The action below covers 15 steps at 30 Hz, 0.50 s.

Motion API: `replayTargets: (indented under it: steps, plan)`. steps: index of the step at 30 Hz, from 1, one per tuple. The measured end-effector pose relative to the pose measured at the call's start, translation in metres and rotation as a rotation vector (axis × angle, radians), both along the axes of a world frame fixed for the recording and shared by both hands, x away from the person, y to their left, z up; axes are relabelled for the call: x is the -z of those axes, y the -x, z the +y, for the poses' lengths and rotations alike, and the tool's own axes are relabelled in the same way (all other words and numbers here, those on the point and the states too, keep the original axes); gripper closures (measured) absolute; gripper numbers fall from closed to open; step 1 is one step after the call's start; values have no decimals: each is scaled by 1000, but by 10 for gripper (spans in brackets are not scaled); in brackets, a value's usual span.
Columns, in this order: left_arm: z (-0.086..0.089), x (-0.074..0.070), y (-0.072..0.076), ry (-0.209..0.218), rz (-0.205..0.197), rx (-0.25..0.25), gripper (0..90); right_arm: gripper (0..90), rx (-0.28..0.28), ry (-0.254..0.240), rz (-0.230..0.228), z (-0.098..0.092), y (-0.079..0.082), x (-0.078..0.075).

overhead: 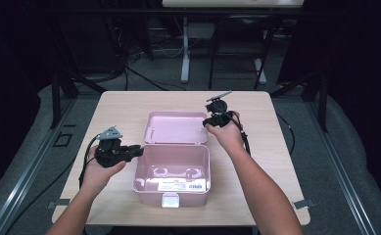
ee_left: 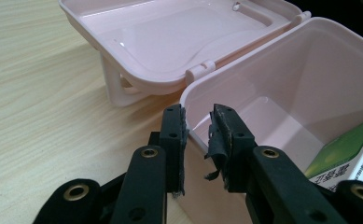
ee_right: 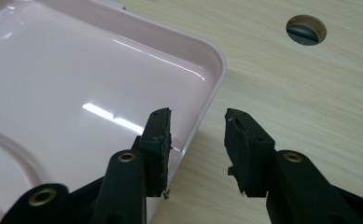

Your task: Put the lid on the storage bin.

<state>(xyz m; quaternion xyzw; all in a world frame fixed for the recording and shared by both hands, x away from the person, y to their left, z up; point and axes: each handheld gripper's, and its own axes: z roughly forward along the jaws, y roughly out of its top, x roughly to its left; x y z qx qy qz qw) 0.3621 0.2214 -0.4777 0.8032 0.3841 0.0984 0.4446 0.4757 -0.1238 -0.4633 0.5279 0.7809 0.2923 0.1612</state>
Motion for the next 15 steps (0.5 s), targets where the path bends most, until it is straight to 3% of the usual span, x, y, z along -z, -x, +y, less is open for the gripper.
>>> replayTargets:
  steps: [15]
  plan:
    - [0,0,0,2,-1,-4,745,668,85,-34,8,3,-15,15]
